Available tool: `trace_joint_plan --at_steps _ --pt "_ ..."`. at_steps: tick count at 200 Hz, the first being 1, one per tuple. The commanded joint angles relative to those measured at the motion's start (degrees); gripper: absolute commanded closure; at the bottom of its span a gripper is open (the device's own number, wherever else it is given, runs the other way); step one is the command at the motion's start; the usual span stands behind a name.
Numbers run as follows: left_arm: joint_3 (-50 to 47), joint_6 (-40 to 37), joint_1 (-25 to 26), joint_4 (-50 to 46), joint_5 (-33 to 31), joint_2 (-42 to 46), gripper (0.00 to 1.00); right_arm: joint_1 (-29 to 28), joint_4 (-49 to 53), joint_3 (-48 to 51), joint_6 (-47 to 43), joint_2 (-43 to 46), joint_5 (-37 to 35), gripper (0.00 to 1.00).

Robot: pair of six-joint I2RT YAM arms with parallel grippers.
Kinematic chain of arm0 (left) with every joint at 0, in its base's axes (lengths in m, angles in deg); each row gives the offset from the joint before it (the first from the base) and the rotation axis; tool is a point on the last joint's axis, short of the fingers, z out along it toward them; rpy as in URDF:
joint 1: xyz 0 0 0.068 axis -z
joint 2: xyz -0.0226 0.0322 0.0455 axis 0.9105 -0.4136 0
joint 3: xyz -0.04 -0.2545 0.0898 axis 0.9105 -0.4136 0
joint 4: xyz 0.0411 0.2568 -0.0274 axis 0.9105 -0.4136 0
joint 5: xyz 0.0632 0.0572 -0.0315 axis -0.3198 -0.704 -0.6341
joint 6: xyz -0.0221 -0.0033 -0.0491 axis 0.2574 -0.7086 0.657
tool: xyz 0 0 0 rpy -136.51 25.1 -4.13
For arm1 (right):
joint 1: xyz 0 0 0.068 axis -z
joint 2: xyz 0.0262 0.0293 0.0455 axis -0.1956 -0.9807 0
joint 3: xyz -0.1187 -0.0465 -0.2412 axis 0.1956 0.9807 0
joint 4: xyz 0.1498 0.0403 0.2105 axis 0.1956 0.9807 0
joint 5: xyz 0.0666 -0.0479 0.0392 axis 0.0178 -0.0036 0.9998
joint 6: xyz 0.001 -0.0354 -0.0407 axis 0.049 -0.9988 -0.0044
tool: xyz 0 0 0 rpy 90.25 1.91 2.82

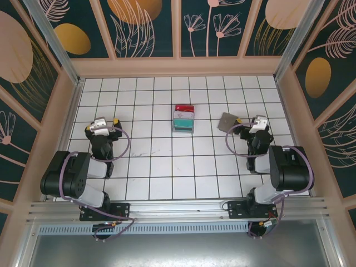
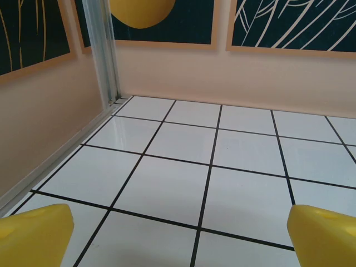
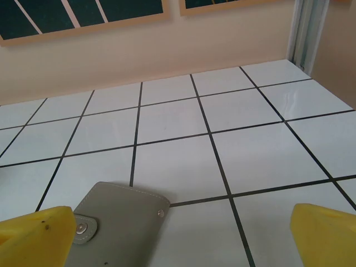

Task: Take the credit cards out of the card holder

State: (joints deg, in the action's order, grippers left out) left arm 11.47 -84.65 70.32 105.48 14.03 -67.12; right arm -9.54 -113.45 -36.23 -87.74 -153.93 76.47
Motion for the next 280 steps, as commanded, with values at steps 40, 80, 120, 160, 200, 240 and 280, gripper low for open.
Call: trace_joint_plan --at_steps 40,80,120,160,200,240,280 --pt "-0.02 -0.52 -0.53 2.78 0.32 -0.32 0.01 0.34 -0.62 -0.88 -0.53 -0.13 1.38 0.01" --pt "0.02 -0.50 -0.51 2.69 0.37 -0.36 0.01 0.31 -0.62 -0.96 -0.54 -0.15 1.38 0.01" --pt "0.07 -0.50 -0.50 2.61 0.41 -0.27 0.01 0.37 -0.62 -0.94 -0.52 -0.11 1.38 0.01" --pt "0.13 -0.43 -0.62 2.36 0.52 -0.16 0.01 0.58 -0.61 -0.98 -0.44 -0.10 1.64 0.01" --pt "5.94 2.62 -0.54 -18.09 -5.21 10.66 0.01 -1.26 3.87 -1.10 -0.78 4.93 -3.36 0.01" --pt "31.43 23.92 -0.54 -65.30 -20.41 17.10 0.01 -1.60 21.68 -6.10 6.67 16.19 -7.66 0.01" --pt "36.62 34.46 -0.54 -76.76 -3.14 23.54 0.01 -0.62 52.53 -20.42 30.88 20.78 -14.37 0.01"
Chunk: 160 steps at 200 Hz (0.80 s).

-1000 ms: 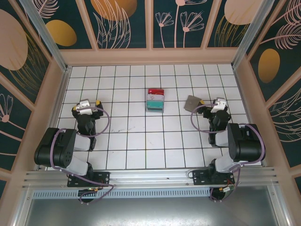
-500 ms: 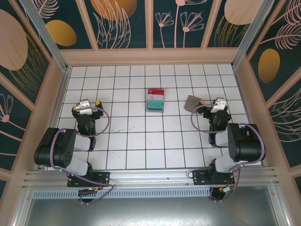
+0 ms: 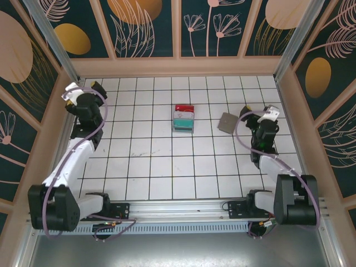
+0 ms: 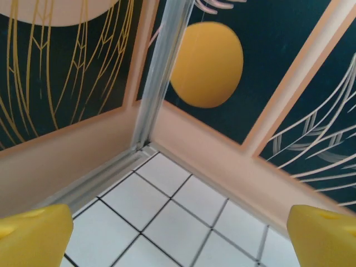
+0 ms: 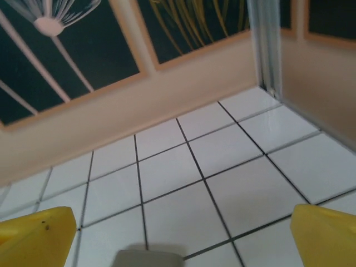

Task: Take the credit cards out of the card holder

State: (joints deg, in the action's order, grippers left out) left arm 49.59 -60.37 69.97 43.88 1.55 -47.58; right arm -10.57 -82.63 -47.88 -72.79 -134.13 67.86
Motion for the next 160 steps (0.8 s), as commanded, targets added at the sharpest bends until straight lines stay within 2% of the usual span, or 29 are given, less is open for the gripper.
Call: trace_joint_plan --at_steps 1,23,35,46,67,97,125,138,160 --pt "-1.75 10.40 -0.19 -14.95 9.83 4.31 0.01 0.46 22.16 -9.10 16.15 0.93 -5.75 0.01" --pt "-8.60 14.35 -0.18 -9.80 19.84 9.78 0.01 1.10 23.80 -11.69 15.84 -1.86 3.47 0.01" --pt "-10.94 15.70 -0.02 -10.48 22.55 11.71 0.02 0.64 23.65 -12.81 15.50 -4.61 8.86 0.01" --pt "-12.82 15.91 0.34 -11.64 24.28 13.42 0.01 0.13 26.06 -15.52 15.49 -8.47 10.89 0.01" --pt "-16.13 15.64 1.58 -13.74 25.10 17.10 0.02 -0.44 32.57 -23.20 15.59 -17.84 11.97 0.02" --pt "-17.61 14.06 4.38 -16.83 24.27 21.15 0.01 -0.63 36.48 -31.25 15.94 -29.03 15.47 0.11" --pt "-17.39 13.43 6.63 -18.00 25.23 21.84 0.01 -0.88 39.99 -37.54 16.12 -37.28 18.12 0.15" --pt "-17.57 13.35 7.17 -17.64 26.65 21.48 0.01 -1.43 42.01 -40.70 15.33 -40.60 18.52 0.23" --pt "-17.15 13.09 7.62 -17.97 27.65 20.58 0.02 -2.80 43.94 -43.42 14.47 -44.06 18.22 0.29"
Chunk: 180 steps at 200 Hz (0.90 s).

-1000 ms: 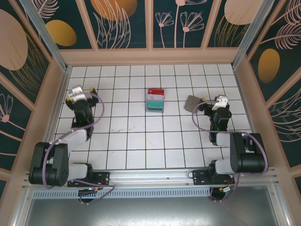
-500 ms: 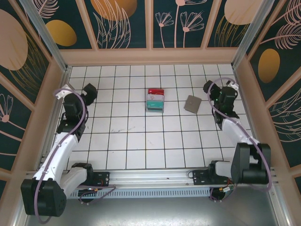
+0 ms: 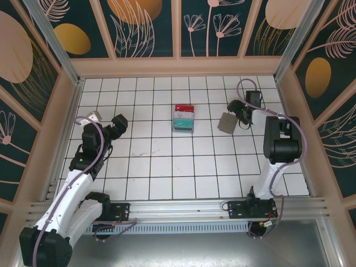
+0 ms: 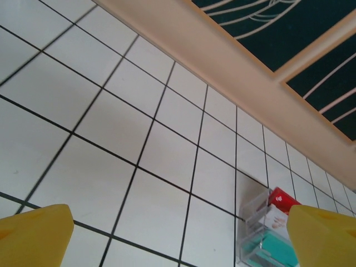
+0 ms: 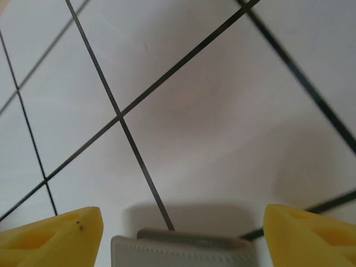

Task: Take the credit cards out of the card holder

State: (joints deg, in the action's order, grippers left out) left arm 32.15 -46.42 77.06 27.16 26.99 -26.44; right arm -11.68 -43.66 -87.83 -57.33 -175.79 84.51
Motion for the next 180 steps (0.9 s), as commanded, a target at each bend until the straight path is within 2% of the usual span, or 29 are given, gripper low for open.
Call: trace_joint_plan --at_steps 1,40,109,145,180 --pt "0.30 -0.86 0.55 -1.26 2.25 -0.58 0.01 -1.74 4.94 -3.52 -0.99 -2.52 1.58 0.29" --pt "0.18 -0.95 0.63 -1.00 2.66 -0.61 0.01 -5.76 4.49 -0.59 -0.94 -1.85 2.73 0.40" --pt "0.18 -1.19 0.90 -1.26 3.00 -1.22 0.01 -17.05 -1.16 15.38 5.35 7.57 1.66 0.41" --pt "0.53 -1.39 1.46 -2.07 3.03 -1.14 0.01 -23.36 -2.32 21.86 8.22 13.96 -0.74 0.37" --pt "0.70 -1.83 1.96 -2.63 2.79 -1.35 0.02 -28.10 -4.99 28.78 11.51 20.41 0.10 0.36"
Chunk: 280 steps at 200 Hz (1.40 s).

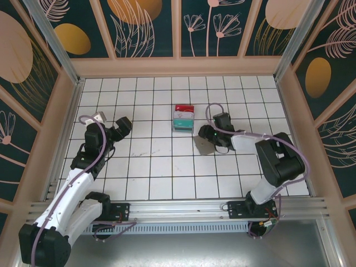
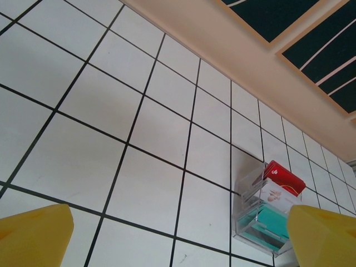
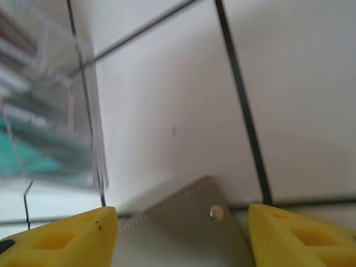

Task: Take the credit cards out of the card holder

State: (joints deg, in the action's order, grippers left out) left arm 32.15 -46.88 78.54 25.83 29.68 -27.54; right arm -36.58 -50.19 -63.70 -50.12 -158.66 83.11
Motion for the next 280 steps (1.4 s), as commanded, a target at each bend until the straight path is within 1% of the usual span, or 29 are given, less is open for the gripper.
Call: trace_joint_plan --at_steps 1,14,30,46,63,76,102,127,136,147,156,173,190,200,214,222,229,244,277,280 --pt "0.68 -1.37 0.43 -1.31 0.07 -0.28 0.02 -3.41 1.49 4.82 4.37 3.35 1.50 0.36" --pt "1.08 -1.50 0.45 -1.93 -0.17 -0.62 0.03 -5.71 1.12 6.37 6.03 4.22 1.26 0.36" --pt "1.38 -1.81 0.61 -2.41 0.00 -0.99 0.05 -10.64 -0.48 8.14 8.27 5.22 0.27 0.36" --pt "1.38 -2.23 1.53 -2.07 0.67 -1.39 0.12 -14.12 -1.37 8.57 10.01 5.67 -1.04 0.36" --pt "1.75 -2.49 4.06 -1.87 0.35 -2.63 0.16 -16.73 -0.65 7.61 10.08 5.98 -3.86 0.36" --pt "2.60 -2.66 7.57 -2.41 -1.41 -4.61 0.17 -17.99 0.09 6.89 8.75 6.45 -6.14 0.36" --pt "4.97 -2.09 16.27 -3.18 -5.78 -9.66 0.18 -18.19 -0.01 8.00 7.03 9.74 -7.79 0.33" --pt "7.13 -0.66 25.69 -3.41 -11.03 -14.90 0.18 -18.12 -4.18 12.95 4.84 16.77 -7.82 0.29" --pt "8.34 -0.22 28.89 -3.96 -12.79 -17.27 0.18 -18.12 -4.69 14.65 4.50 19.56 -9.99 0.28" --pt "10.01 -0.06 32.33 -4.82 -14.29 -20.36 0.26 -18.07 -4.14 16.36 3.81 22.75 -11.52 0.26" --pt "11.83 0.12 34.93 -5.88 -15.64 -22.92 0.28 -17.88 -3.02 17.12 3.07 25.04 -12.01 0.25" --pt "14.97 -0.05 39.86 -7.66 -17.78 -27.94 0.38 -16.96 -1.13 18.30 2.68 28.48 -11.01 0.25" --pt "18.27 -0.44 43.95 -9.25 -18.15 -33.02 0.47 -16.21 -0.73 20.13 3.31 31.52 -10.96 0.25" --pt "20.42 -0.58 45.71 -10.59 -18.46 -36.19 0.48 -15.63 -0.98 21.45 3.62 33.39 -10.95 0.25" --pt "23.07 -0.72 47.58 -12.10 -19.50 -40.16 0.57 -14.77 -1.27 23.00 4.06 35.87 -10.33 0.25" --pt "23.34 -0.82 48.24 -12.76 -19.82 -42.07 0.60 -14.29 -1.21 23.70 4.17 37.10 -10.06 0.25" --pt "25.58 -0.75 48.66 -13.16 -19.87 -43.63 0.61 -13.85 -1.22 24.11 4.17 37.97 -9.56 0.25" --pt "26.84 -1.01 49.01 -12.96 -19.22 -46.21 0.69 -13.16 -0.93 24.84 4.20 39.26 -8.83 0.25" --pt "30.08 -2.36 49.01 -13.46 -19.40 -50.40 0.71 -12.38 -0.64 25.96 4.23 40.50 -8.36 0.25" --pt "30.44 -2.56 49.06 -13.46 -19.42 -52.03 0.71 -12.34 -0.68 25.99 4.26 40.56 -8.35 0.25"
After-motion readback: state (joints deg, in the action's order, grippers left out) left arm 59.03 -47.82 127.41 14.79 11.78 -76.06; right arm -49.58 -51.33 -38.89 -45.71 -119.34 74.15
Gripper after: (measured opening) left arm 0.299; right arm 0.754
